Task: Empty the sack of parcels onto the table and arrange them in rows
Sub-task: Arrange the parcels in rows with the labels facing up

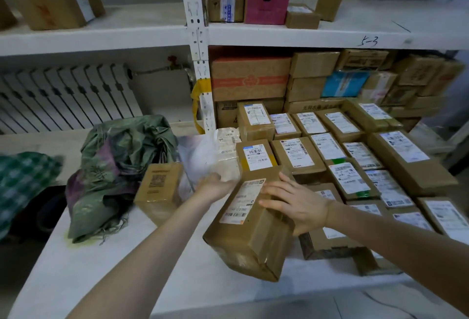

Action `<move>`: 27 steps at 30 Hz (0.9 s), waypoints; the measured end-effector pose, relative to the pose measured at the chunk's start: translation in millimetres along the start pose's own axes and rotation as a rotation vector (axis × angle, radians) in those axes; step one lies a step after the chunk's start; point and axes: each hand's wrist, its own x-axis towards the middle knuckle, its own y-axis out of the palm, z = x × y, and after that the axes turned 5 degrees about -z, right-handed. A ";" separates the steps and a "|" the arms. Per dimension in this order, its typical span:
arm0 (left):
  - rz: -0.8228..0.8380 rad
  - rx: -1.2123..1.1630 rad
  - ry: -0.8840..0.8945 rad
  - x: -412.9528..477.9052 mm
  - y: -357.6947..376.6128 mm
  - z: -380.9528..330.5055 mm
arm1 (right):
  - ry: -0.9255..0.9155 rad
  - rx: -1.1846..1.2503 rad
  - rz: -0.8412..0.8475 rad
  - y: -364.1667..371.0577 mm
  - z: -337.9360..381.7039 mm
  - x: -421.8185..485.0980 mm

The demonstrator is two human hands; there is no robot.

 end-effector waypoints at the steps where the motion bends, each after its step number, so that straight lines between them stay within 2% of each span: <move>1: 0.065 -0.048 -0.036 1.3 4.1 4.2 | 0.021 -0.003 -0.003 0.5 -1.2 -2.2; 3: 0.245 -0.149 -0.101 -0.4 10.5 8.3 | 0.078 -0.020 0.003 3.7 -1.4 -3.0; 4: 0.300 -0.119 -0.060 0.3 13.6 11.6 | 0.103 -0.044 0.012 6.1 2.1 -1.9; 7: 0.398 0.164 0.117 2.9 17.9 8.9 | 0.133 -0.107 0.024 17.6 24.3 1.6; 9: 0.482 0.239 0.150 -5.8 13.9 0.3 | 0.121 -0.134 0.010 28.6 41.6 2.3; 11: 0.543 0.234 0.142 -10.8 15.1 -0.6 | 0.122 -0.125 0.066 39.5 51.9 -0.3; 15: 0.526 0.263 0.079 -2.9 31.8 20.1 | 0.095 0.022 0.283 38.5 51.7 1.8; 19: 0.500 0.297 0.113 -8.1 38.5 28.9 | 0.151 0.281 0.390 11.9 25.0 24.1; 21: 0.436 0.318 0.127 -4.2 35.9 33.4 | 0.173 0.313 0.552 6.7 8.6 40.1; 24: 0.426 0.311 0.120 -2.9 31.2 37.7 | 0.211 0.349 0.876 4.0 -5.9 67.4; 27: 0.385 0.270 0.097 -5.8 33.6 44.0 | 0.176 0.250 1.008 7.8 -2.4 87.7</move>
